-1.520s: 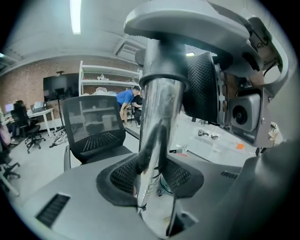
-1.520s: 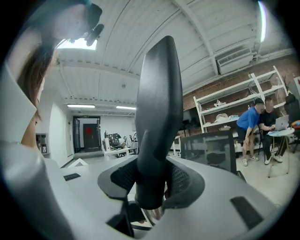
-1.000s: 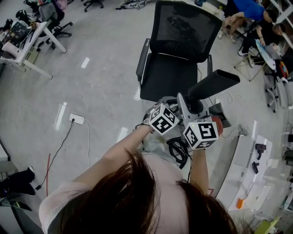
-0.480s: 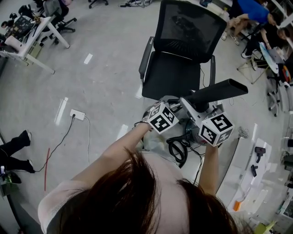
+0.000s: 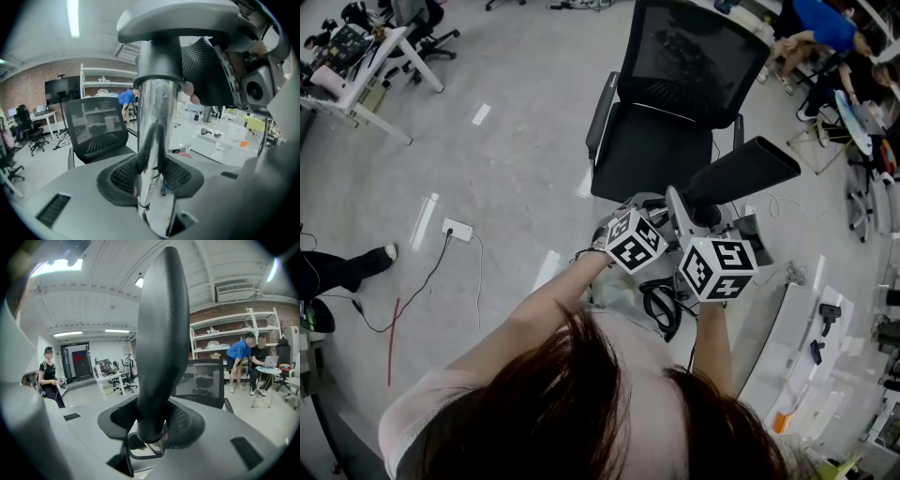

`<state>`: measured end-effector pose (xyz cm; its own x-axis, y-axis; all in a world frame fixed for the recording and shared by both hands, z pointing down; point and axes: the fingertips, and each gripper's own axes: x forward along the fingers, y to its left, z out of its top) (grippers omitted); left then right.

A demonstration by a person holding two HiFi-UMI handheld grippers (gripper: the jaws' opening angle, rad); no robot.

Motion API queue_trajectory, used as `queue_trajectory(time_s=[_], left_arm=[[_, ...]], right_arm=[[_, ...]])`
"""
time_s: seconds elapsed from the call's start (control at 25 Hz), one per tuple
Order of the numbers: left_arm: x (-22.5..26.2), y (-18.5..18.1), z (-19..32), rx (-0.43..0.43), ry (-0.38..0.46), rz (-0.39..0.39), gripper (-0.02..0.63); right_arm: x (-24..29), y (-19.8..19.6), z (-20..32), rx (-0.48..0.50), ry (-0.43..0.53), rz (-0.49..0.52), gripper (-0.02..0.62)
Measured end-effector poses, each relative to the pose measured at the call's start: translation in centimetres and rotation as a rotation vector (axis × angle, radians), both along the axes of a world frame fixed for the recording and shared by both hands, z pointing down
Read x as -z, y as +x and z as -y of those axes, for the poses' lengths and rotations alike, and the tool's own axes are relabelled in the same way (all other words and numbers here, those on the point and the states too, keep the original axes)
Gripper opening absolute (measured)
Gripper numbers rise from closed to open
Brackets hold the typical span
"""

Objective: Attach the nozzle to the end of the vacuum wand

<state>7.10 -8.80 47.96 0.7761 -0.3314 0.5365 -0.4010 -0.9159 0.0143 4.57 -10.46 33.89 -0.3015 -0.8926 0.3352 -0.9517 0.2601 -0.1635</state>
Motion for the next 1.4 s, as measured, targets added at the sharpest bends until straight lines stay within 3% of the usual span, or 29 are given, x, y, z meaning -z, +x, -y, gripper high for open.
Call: queue_trajectory(time_s=[0.16,0.56,0.72,0.84,1.08,1.4], left_arm=[[0.0,0.0,0.1,-0.010,-0.006,-0.012,0.153],[0.3,-0.2,-0.9,-0.082,-0.011,-0.045,0.153],[0.2,0.0,-1.0,-0.108,-0.012,-0.054,0.153],[0.2,0.0,-0.7,-0.108,-0.011,-0.052,0.153],[0.1,-0.5,0.6,-0.050,0.006,-0.034,0.153],[-0.1,-0.2,1.7,0.002,0.026,-0.011,0.153]], right_arm=[[-0.1,0.0,0.1,-0.020,0.007,-0.007,0.178],[0.1,-1.5,-1.9,0.324,-0.063,-0.128,0.178],[0.1,-1.2,-2.1,0.398,-0.085,-0.046,0.179],[0.1,-0.9,-1.6,0.324,-0.061,-0.008,0.179],[0.0,-0.4,-0.6,0.084,0.010,0.046,0.179],[-0.4,0.0,0.8,-0.099,-0.100,-0.051,0.179]])
